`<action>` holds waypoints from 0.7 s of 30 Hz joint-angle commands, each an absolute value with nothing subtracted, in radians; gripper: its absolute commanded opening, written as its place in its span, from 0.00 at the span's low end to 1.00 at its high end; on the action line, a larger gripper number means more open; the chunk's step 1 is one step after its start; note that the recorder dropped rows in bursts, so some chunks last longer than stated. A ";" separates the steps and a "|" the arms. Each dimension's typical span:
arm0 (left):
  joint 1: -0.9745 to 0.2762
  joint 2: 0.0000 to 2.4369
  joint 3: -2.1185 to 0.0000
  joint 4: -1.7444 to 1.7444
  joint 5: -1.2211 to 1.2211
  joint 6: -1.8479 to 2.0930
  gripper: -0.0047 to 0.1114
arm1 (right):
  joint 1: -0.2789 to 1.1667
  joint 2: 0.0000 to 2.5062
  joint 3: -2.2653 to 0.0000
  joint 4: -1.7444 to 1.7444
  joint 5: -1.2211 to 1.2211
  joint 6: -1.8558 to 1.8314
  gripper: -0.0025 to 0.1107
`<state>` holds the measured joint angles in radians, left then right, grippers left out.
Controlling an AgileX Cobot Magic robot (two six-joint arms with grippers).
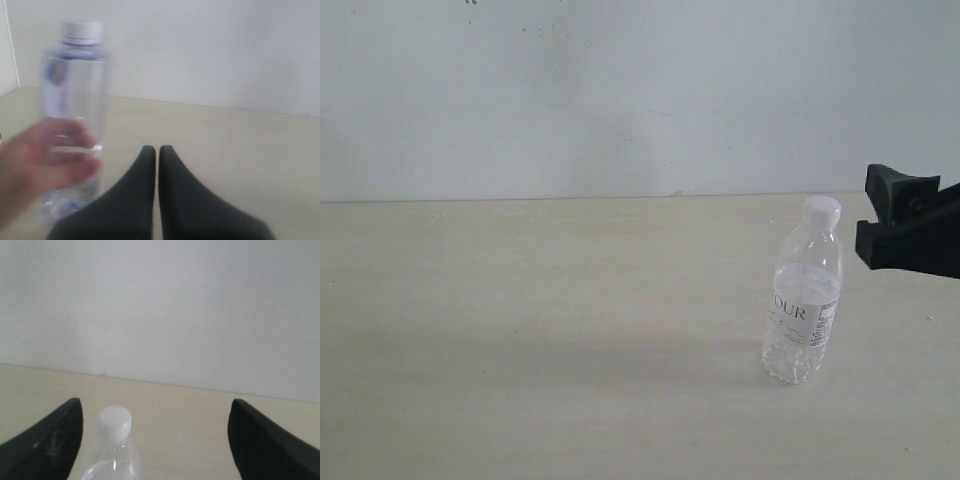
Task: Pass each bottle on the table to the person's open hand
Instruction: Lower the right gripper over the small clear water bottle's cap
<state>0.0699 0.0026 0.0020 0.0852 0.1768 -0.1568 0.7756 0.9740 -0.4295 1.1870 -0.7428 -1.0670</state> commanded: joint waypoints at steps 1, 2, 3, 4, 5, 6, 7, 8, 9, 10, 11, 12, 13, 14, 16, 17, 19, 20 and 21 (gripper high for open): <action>0.073 0.000 0.000 0.086 0.179 -0.161 0.08 | 0.605 1.016 -0.418 0.903 -0.527 -0.900 0.68; 0.073 0.000 0.000 0.086 0.179 -0.161 0.08 | 0.577 1.035 -0.418 0.853 -0.503 -0.845 0.68; 0.073 0.000 0.000 0.086 0.179 -0.161 0.08 | 0.557 1.057 -0.418 0.823 -0.493 -0.788 0.68; 0.073 0.000 0.000 0.086 0.179 -0.161 0.08 | 0.511 1.109 -0.418 0.710 -0.488 -0.661 0.68; 0.073 0.000 0.000 0.086 0.179 -0.161 0.08 | 0.497 1.130 -0.418 0.644 -0.488 -0.604 0.68; 0.073 0.000 0.000 0.086 0.179 -0.161 0.08 | 0.485 1.167 -0.420 0.469 -0.496 -0.433 0.68; 0.073 0.000 0.000 0.086 0.179 -0.161 0.08 | 0.485 1.178 -0.420 0.395 -0.499 -0.374 0.68; 0.073 0.000 0.000 0.086 0.179 -0.161 0.08 | 0.487 1.199 -0.420 0.291 -0.511 -0.257 0.68; 0.073 0.000 0.000 0.086 0.179 -0.161 0.08 | 0.487 1.208 -0.420 0.283 -0.520 -0.249 0.68; 0.073 0.000 0.000 0.086 0.179 -0.161 0.08 | 0.485 1.236 -0.420 0.318 -0.556 -0.295 0.68; 0.073 0.000 0.000 0.086 0.179 -0.161 0.08 | 0.485 1.264 -0.420 0.359 -0.587 -0.323 0.68; 0.073 0.000 0.000 0.086 0.179 -0.161 0.08 | 0.485 1.293 -0.420 0.361 -0.605 -0.325 0.68; 0.073 0.000 0.000 0.086 0.179 -0.161 0.08 | 0.485 1.329 -0.420 0.351 -0.629 -0.325 0.68; 0.073 0.000 0.000 0.086 0.179 -0.161 0.08 | 0.485 1.356 -0.420 0.342 -0.661 -0.323 0.68; 0.073 0.000 0.000 0.086 0.179 -0.161 0.08 | 0.485 1.408 -0.420 0.342 -0.740 -0.301 0.68; 0.073 0.000 0.000 0.086 0.179 -0.161 0.08 | 0.485 1.425 -0.420 0.342 -0.760 -0.284 0.68; 0.073 0.000 0.000 0.086 0.179 -0.161 0.08 | 0.485 1.454 -0.420 0.342 -0.798 -0.268 0.68; 0.073 0.000 0.000 0.086 0.179 -0.161 0.08 | 0.485 1.460 -0.420 0.342 -0.819 -0.268 0.68; 0.073 0.000 0.000 0.086 0.179 -0.161 0.08 | 0.485 1.465 -0.420 0.342 -0.843 -0.266 0.68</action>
